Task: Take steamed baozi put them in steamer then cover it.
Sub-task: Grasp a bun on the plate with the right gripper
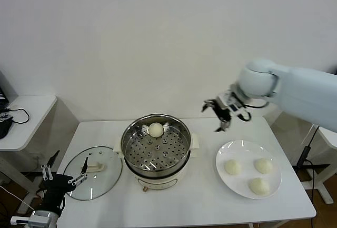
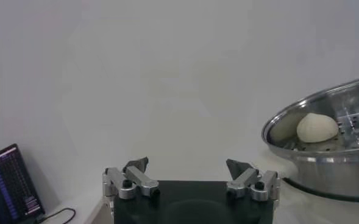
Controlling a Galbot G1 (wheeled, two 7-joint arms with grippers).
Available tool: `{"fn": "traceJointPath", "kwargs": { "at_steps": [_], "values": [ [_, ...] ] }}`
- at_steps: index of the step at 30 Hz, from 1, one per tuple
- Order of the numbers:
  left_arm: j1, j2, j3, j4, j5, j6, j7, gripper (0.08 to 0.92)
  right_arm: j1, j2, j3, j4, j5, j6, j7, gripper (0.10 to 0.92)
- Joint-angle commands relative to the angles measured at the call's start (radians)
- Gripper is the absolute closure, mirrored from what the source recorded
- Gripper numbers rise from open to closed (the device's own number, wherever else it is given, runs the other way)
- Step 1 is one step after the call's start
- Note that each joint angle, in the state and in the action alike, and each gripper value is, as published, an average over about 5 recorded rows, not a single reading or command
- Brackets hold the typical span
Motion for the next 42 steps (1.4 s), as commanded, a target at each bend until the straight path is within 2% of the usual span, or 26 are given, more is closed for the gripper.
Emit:
{"fn": "traceJointPath", "kwargs": {
  "at_steps": [1,6,11,24,42],
  "values": [
    [-0.005,0.003,0.006,0.009,0.002,0.000,0.000,0.177,-0.251,-0.316,0.102,0.134,-0.111,-0.096,-0.007,0.203],
    [-0.005,-0.003,0.015,0.013,0.009,0.000,0.000,0.177,-0.558,-0.361,0.324,0.105,-0.229,-0.082,0.014,0.202],
    [-0.011,-0.008,0.020,0.026,0.016,0.001,0.001,0.177,-0.732,-0.301,0.440,0.025,-0.303,-0.068,0.035,0.203],
    [-0.012,-0.009,0.014,0.055,0.020,0.002,0.002,0.177,-0.805,-0.124,0.477,-0.167,-0.351,-0.069,0.061,0.203],
    [-0.006,-0.015,0.002,0.060,0.021,0.000,0.002,0.177,-0.845,-0.006,0.509,-0.248,-0.383,-0.075,0.083,0.213]
  ]
}}
